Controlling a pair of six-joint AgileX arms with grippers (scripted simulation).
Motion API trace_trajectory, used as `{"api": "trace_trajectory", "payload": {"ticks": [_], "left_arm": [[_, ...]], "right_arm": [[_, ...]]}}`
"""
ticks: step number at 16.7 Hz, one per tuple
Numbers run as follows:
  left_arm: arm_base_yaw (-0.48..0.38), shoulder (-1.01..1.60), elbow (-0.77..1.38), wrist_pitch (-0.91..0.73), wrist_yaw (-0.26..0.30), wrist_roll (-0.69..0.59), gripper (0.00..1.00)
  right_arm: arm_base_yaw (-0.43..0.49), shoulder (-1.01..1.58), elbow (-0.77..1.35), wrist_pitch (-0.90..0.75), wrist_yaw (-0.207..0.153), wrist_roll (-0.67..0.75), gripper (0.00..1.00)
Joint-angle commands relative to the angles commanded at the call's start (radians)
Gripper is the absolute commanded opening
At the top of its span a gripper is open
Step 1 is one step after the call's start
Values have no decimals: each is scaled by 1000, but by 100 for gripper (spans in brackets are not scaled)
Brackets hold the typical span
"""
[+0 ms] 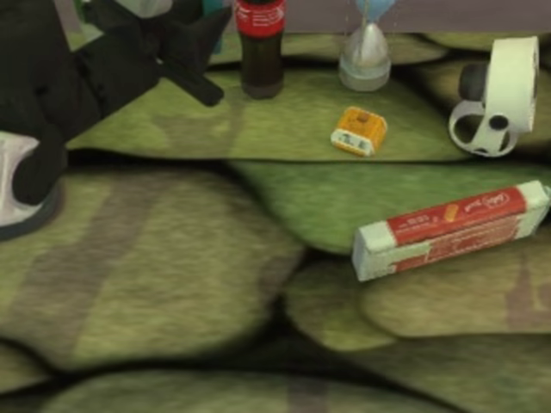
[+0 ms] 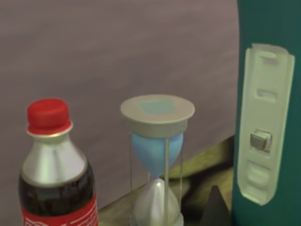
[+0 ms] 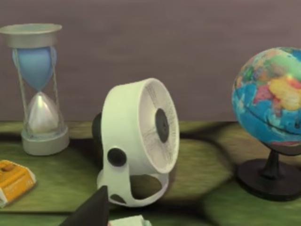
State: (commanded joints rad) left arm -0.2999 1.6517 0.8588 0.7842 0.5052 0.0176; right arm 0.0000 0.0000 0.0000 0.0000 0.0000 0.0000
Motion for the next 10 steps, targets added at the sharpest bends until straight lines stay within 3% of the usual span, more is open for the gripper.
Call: {"api": "trace_trajectory", "payload": {"ticks": [3, 10], "left_arm": [[-63, -12, -27, 36, -65, -17, 0], [-305, -69, -134, 171, -329, -87, 0]], "right_arm": [[0, 0, 0, 0, 0, 0, 100], [0, 0, 0, 0, 0, 0, 100]]}}
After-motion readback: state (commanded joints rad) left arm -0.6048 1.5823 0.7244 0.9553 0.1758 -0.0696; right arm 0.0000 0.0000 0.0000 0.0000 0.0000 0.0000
